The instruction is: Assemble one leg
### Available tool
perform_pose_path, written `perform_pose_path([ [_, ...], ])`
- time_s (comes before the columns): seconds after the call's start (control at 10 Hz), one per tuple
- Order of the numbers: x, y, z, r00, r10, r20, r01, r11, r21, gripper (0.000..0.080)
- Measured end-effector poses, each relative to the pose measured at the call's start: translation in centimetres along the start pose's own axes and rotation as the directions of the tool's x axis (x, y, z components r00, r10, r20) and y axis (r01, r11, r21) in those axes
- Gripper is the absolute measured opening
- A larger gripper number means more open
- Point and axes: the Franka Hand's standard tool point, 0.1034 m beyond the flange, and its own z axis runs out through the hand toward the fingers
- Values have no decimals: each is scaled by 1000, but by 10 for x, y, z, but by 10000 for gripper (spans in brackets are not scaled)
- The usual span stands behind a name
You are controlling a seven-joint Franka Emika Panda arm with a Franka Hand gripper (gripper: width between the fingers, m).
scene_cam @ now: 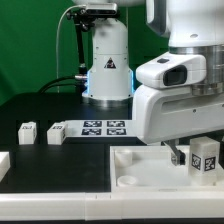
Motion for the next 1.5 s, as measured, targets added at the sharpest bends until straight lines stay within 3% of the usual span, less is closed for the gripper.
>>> perform_pose_path([
  [0.2, 0, 0, 0, 999, 52, 0, -52, 999, 1, 283],
  [0.5, 0, -1, 0, 967, 256, 0, -256, 967, 5, 288],
  [0.6, 0, -2, 0, 915, 404, 1, -404, 915, 6, 288],
  [1.0, 0, -2, 0, 591, 807, 4, -807, 591, 6, 288],
  [1.4, 0, -5, 1, 238, 971, 5, -971, 238, 3, 290],
  [1.5, 0, -5, 1, 211, 977, 8, -977, 211, 5, 290],
])
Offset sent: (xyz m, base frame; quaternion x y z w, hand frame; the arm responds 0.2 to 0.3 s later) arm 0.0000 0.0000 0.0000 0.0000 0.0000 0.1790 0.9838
